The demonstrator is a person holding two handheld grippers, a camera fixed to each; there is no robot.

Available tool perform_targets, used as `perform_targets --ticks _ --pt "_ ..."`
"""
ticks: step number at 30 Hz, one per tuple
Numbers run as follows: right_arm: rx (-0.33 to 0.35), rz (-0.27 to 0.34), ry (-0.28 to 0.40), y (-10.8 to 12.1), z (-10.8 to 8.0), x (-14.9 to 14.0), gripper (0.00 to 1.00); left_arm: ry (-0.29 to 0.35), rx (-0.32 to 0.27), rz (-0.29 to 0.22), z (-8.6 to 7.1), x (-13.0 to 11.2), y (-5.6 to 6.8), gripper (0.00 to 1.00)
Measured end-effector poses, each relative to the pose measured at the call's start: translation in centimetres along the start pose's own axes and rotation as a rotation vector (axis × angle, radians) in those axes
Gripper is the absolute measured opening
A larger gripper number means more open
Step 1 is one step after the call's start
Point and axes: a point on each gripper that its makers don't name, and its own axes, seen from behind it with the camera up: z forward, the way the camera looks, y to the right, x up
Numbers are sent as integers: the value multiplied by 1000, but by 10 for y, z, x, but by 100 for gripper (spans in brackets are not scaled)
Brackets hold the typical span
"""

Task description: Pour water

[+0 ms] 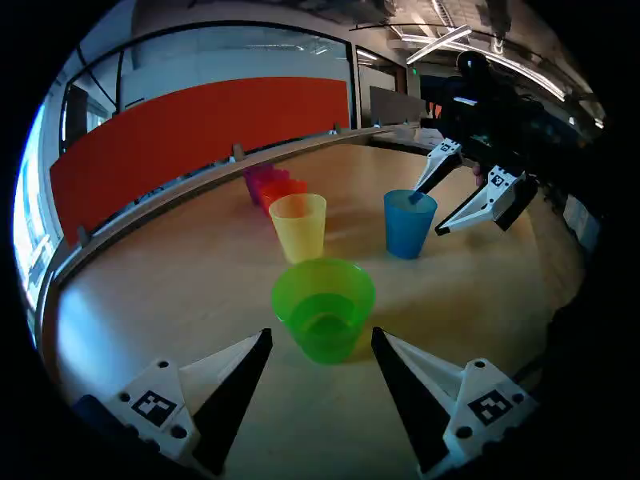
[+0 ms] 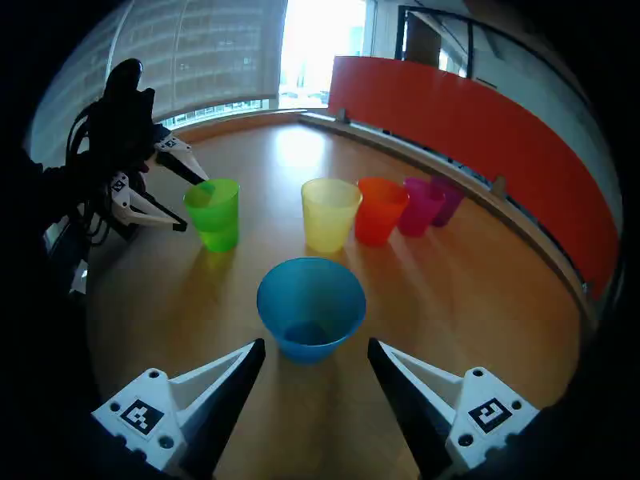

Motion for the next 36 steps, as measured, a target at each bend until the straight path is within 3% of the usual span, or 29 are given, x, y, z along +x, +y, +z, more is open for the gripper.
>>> perform_targets --ticks 12,21,30,36 --pt "-61 31 24 6 -19 -7 100 6 79 -16 -32 -4 -15 92" --pt "-137 91 51 19 -35 -16 100 50 163 -47 -50 2 -26 92" --pt "-261 184 128 47 -58 -10 100 103 267 -105 -66 8 -52 92" --pt "-356 204 173 64 -73 -5 100 161 346 -132 -83 20 -71 92"
